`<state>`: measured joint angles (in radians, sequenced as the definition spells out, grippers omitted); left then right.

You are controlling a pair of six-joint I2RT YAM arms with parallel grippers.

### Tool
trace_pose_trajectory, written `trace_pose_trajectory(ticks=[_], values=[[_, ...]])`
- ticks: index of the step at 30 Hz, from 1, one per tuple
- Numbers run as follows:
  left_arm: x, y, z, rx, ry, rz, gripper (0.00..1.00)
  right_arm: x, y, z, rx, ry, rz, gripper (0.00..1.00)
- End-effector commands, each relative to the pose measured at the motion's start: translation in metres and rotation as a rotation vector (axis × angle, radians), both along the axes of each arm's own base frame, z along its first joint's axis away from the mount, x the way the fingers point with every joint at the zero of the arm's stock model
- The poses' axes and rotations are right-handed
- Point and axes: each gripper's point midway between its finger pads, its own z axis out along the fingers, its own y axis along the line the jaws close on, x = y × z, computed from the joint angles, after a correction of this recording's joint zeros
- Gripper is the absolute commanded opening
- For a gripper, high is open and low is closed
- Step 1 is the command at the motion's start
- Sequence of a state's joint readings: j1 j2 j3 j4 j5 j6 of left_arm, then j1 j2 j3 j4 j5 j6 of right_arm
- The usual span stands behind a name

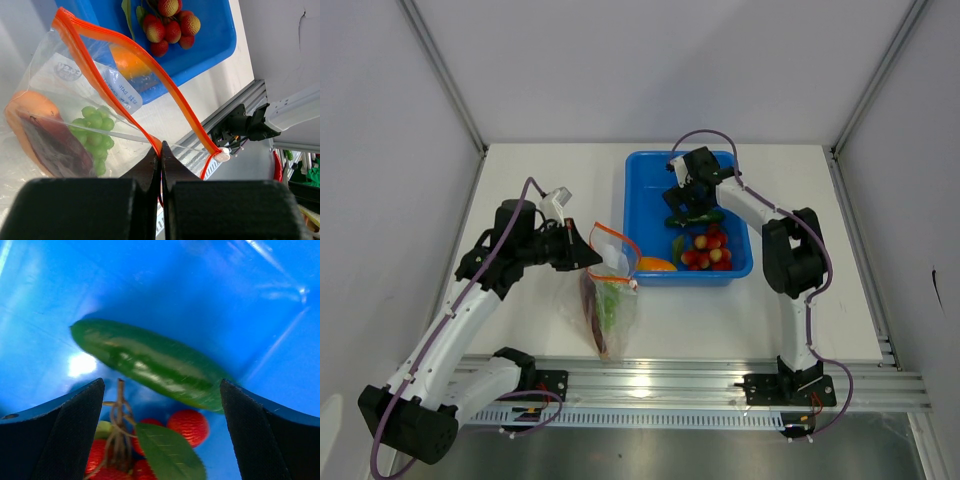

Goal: Place the food in the zip-top bag and seal the zipper
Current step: Pick up the fake vegetable from the bin.

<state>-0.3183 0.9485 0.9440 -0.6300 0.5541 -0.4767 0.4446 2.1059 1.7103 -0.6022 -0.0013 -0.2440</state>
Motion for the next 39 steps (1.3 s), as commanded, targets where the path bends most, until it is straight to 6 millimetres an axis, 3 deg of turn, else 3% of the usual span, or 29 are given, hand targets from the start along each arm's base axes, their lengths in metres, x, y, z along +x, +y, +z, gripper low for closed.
trace_pose_trajectory(ticks=[1, 14, 21, 25, 29, 32, 36, 39], values=[[0.001, -0.002, 0.010, -0.016, -0.051, -0.025, 0.01, 0.009, -0.014, -0.003, -0.098, -0.037, 0.049, 1.00], [0.004, -0.005, 0.012, -0.027, -0.031, -0.026, 0.00, 0.009, -0.015, -0.023, -0.089, 0.012, 0.098, 0.92], [0.004, -0.005, 0.012, -0.032, -0.023, -0.025, 0.01, 0.008, -0.008, -0.036, -0.034, 0.062, 0.099, 0.78], [0.003, -0.005, 0.012, -0.034, -0.023, -0.023, 0.01, 0.011, -0.004, -0.033, -0.013, 0.054, 0.087, 0.69], [0.002, -0.005, 0.013, -0.037, -0.018, -0.020, 0.01, 0.018, 0.003, -0.016, 0.034, 0.010, 0.067, 0.59], [0.001, -0.005, 0.015, -0.040, -0.019, -0.019, 0.01, 0.024, 0.011, 0.008, 0.080, -0.037, 0.067, 0.42], [0.001, -0.005, 0.016, -0.041, -0.016, -0.013, 0.01, 0.028, 0.024, 0.044, 0.166, -0.091, 0.051, 0.23], [0.002, -0.004, 0.016, -0.042, -0.014, -0.009, 0.01, 0.022, 0.035, 0.078, 0.233, -0.134, 0.049, 0.19]])
